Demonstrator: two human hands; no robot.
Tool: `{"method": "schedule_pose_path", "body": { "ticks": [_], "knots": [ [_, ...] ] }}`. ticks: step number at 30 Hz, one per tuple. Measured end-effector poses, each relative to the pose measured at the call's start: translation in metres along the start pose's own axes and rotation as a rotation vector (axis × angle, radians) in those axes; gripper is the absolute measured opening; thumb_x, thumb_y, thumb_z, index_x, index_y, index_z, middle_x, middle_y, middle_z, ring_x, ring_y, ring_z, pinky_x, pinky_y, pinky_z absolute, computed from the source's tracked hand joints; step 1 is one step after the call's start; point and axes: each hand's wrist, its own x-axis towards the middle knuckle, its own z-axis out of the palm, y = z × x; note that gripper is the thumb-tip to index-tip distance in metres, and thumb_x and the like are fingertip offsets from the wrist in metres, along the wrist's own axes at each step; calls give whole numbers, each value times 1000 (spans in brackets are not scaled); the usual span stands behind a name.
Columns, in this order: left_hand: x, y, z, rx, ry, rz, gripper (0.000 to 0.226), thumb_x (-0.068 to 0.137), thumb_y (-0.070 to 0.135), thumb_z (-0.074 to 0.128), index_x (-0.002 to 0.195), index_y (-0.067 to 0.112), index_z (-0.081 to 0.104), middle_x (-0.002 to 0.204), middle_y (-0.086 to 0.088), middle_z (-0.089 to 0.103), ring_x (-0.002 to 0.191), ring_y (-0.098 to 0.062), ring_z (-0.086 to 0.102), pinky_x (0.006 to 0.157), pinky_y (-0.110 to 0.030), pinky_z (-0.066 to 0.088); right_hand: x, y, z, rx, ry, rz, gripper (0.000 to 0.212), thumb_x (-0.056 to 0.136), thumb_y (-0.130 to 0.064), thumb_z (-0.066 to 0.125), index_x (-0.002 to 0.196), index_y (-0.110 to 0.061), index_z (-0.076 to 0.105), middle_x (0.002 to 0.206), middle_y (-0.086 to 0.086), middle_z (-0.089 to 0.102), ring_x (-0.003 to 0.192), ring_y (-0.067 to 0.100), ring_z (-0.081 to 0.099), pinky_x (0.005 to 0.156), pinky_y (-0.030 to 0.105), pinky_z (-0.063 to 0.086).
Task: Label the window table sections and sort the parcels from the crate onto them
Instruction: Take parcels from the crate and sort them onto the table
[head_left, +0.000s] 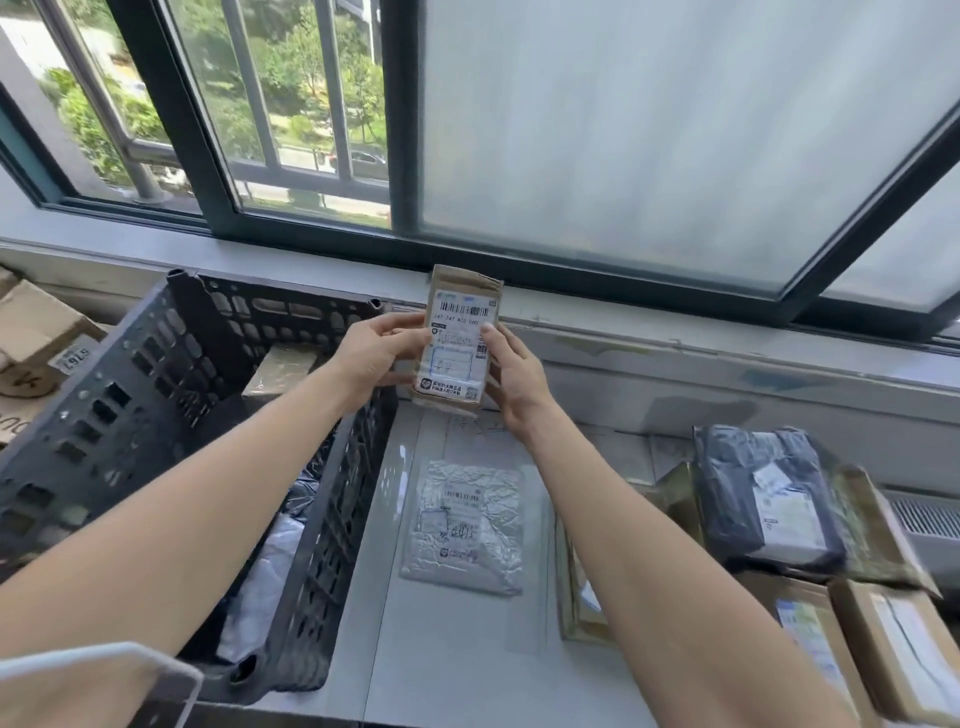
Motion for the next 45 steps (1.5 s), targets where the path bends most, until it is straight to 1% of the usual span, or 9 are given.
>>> {"method": "schedule_pose_path", "body": {
  "ticks": [3, 8, 13, 17, 21, 28, 33, 39, 45],
  "knots": [
    [5, -16, 21, 42, 1, -52, 30, 84, 17, 75, 112, 23, 67, 105, -10, 74, 88, -19, 74, 65, -34, 60, -4, 12, -21, 16, 65, 62, 43, 97, -29, 62, 138, -18, 52, 111, 3, 73, 89, 16, 74, 64, 29, 59],
    [10, -43, 66, 115, -50, -127, 41, 85, 15, 75, 123, 20, 62, 108, -13, 72, 100, -26, 70, 82, -47, 59, -12, 31, -67, -1, 188, 37, 36, 98, -22, 62, 133, -12, 59, 112, 6, 72, 93, 18, 72, 69, 28, 60],
    [4, -69, 131, 83, -105, -230, 43, 87, 8, 72, 128, 7, 58, 108, -17, 72, 97, -28, 71, 72, -50, 61, -22, 39, -125, -158, 416, -7, 20, 96, -15, 64, 113, -8, 69, 113, 12, 72, 103, 27, 70, 90, 45, 58],
    [-2, -90, 185, 82, -159, -326, 38, 90, 6, 69, 126, 6, 56, 100, -12, 73, 82, -20, 73, 53, -37, 60, -41, 40, -175, -320, 534, 5, 12, 95, -14, 62, 104, -14, 70, 107, 12, 74, 101, 30, 70, 91, 48, 56],
    [-7, -112, 223, 178, -216, -389, 36, 92, 9, 66, 126, 9, 53, 92, -7, 72, 76, -17, 71, 53, -34, 59, -54, 45, -213, -402, 568, 77, 10, 96, -15, 60, 95, -21, 67, 98, 7, 74, 95, 28, 72, 86, 47, 59],
    [-9, -134, 242, 300, -248, -470, 37, 92, 7, 65, 127, 7, 52, 99, -11, 71, 80, -23, 69, 56, -34, 59, -57, 66, -243, -360, 579, 230, 15, 96, -14, 61, 107, -14, 71, 92, 5, 73, 83, 23, 73, 78, 43, 62],
    [-2, -139, 238, 342, -287, -507, 42, 92, 14, 67, 130, 4, 51, 100, -12, 71, 80, -24, 72, 63, -36, 61, -53, 67, -245, -440, 560, 242, 35, 95, -17, 61, 129, -9, 62, 107, 4, 70, 94, 22, 70, 84, 42, 60],
    [22, -119, 219, 532, -85, -242, 49, 96, 33, 58, 139, 11, 49, 133, -9, 57, 119, -30, 56, 100, -46, 49, -42, 36, -215, -957, 491, -2, 54, 99, -31, 51, 150, -16, 39, 152, 5, 43, 137, 24, 42, 109, 40, 37],
    [41, -74, 159, 1447, 54, 316, 59, 95, 48, 48, 147, 20, 38, 149, -15, 38, 138, -33, 30, 116, -50, 18, -14, 12, -143, -1387, 227, -221, 59, 101, -36, 49, 152, -12, 35, 158, 13, 32, 148, 27, 23, 120, 41, 22]
  ]
}}
